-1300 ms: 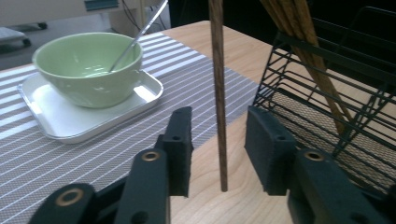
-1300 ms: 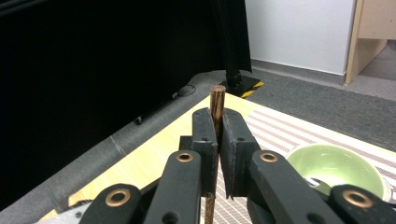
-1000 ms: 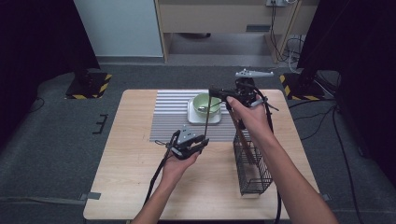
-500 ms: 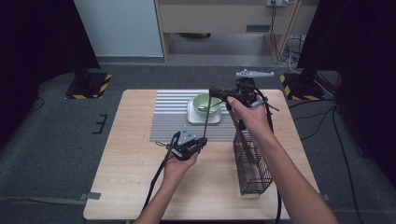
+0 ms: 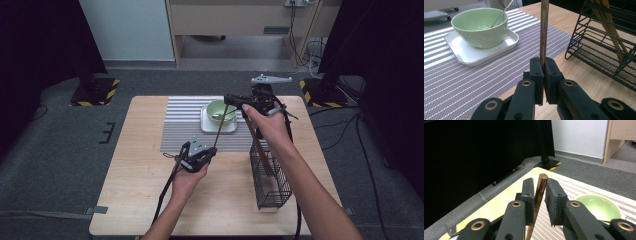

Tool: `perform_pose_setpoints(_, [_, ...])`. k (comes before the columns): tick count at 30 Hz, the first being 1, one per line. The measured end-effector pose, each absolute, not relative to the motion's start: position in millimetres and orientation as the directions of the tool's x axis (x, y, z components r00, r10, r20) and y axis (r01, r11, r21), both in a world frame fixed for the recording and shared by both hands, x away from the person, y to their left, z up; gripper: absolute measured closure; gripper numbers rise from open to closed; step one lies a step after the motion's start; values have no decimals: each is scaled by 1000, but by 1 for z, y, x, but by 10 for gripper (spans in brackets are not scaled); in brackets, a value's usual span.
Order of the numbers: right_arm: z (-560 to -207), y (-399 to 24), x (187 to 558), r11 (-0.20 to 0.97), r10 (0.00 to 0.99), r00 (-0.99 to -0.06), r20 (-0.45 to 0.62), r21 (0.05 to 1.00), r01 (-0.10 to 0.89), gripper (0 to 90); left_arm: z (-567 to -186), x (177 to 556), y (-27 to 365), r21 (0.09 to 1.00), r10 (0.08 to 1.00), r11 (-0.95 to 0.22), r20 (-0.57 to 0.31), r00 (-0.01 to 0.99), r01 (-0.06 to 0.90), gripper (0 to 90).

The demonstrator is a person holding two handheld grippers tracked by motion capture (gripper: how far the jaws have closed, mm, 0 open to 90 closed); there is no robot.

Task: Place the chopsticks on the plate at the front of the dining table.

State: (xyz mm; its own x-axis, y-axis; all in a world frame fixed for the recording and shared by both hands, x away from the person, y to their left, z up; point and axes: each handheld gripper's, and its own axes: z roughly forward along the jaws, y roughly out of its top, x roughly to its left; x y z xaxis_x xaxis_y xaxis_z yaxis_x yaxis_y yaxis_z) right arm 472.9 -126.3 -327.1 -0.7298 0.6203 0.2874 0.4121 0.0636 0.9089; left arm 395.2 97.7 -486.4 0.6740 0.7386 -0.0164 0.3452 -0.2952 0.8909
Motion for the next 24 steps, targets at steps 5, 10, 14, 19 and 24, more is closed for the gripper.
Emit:
perform_pose_setpoints(5, [-326, -126, 472, 78, 631, -728, 270, 911, 406, 746, -487, 394, 96, 886, 743, -309, -1, 669, 344, 863])
perform_pose_setpoints(10, [-326, -126, 471, 89, 639, -725, 258, 911, 403, 691, -486, 395, 97, 887, 754, -301, -5, 657, 351, 863])
perform_pose_setpoints(14, [-326, -127, 471, 94, 641, -724, 255, 910, 403, 711, -485, 394, 98, 887, 756, -301, -1, 655, 350, 863])
perform_pose_setpoints(19, [-325, -127, 470, 106, 628, -737, 250, 911, 399, 810, -486, 393, 99, 885, 757, -307, 4, 653, 351, 863])
perform_pose_setpoints(24, [-324, -127, 470, 93, 609, -744, 276, 906, 412, 826, -486, 393, 99, 888, 759, -304, 8, 651, 345, 863])
